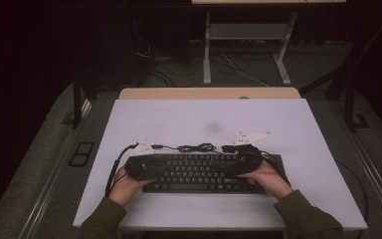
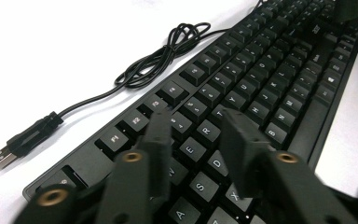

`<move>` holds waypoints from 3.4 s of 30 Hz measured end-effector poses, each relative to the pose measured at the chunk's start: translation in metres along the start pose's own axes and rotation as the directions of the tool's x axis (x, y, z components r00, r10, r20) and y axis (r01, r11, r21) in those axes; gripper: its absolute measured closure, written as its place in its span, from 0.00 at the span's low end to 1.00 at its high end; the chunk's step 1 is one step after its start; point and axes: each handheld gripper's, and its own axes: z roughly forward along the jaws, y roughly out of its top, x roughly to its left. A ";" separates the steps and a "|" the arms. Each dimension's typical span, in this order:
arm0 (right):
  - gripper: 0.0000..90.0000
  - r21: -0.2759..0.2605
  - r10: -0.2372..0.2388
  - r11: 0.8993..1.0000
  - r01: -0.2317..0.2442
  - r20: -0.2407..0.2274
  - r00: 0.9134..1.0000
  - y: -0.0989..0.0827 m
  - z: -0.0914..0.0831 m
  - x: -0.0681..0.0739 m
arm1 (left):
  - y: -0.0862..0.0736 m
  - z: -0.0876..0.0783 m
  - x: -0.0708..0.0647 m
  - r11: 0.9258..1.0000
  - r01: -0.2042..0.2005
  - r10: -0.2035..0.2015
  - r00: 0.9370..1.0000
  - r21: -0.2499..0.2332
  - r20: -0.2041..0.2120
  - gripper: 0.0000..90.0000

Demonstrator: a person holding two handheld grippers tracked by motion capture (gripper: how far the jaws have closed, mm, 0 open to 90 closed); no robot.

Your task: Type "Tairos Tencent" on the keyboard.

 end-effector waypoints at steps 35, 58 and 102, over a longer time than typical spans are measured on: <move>0.21 0.040 -0.031 0.999 0.033 -0.057 0.998 0.004 0.016 0.011 | 0.001 0.017 -0.001 0.998 -0.013 0.013 1.000 0.057 0.000 0.99; 0.73 0.012 -0.021 1.000 0.021 -0.065 0.998 0.010 0.019 0.011 | 0.003 0.013 -0.004 1.000 0.012 -0.013 1.000 0.025 0.025 0.42; 0.99 0.178 -0.104 0.975 0.132 -0.158 0.982 -0.001 0.058 0.045 | 0.003 0.012 -0.003 1.000 0.002 -0.002 1.000 -0.001 -0.001 0.27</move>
